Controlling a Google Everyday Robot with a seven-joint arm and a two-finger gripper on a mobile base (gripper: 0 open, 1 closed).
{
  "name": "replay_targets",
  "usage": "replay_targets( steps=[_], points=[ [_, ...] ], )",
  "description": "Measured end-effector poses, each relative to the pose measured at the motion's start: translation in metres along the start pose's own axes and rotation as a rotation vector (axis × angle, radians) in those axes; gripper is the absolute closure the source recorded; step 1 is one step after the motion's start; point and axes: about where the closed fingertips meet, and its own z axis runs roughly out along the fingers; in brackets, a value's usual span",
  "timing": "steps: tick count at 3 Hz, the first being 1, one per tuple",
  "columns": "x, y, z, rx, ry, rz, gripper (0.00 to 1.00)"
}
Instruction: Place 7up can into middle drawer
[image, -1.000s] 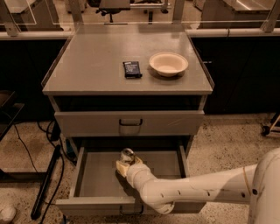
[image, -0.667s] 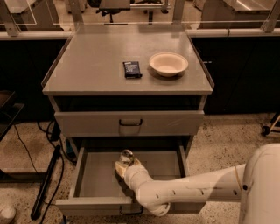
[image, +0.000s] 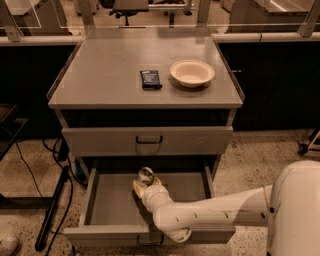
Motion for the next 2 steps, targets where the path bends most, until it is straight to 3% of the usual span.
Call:
replay_targets(
  steps=[1,2],
  points=[
    [-0.0096,-0.0115,0.0204,0.019,-0.012,-0.014,1.0],
    [-0.0096,-0.0115,0.0204,0.019,-0.012,-0.014,1.0]
  ],
)
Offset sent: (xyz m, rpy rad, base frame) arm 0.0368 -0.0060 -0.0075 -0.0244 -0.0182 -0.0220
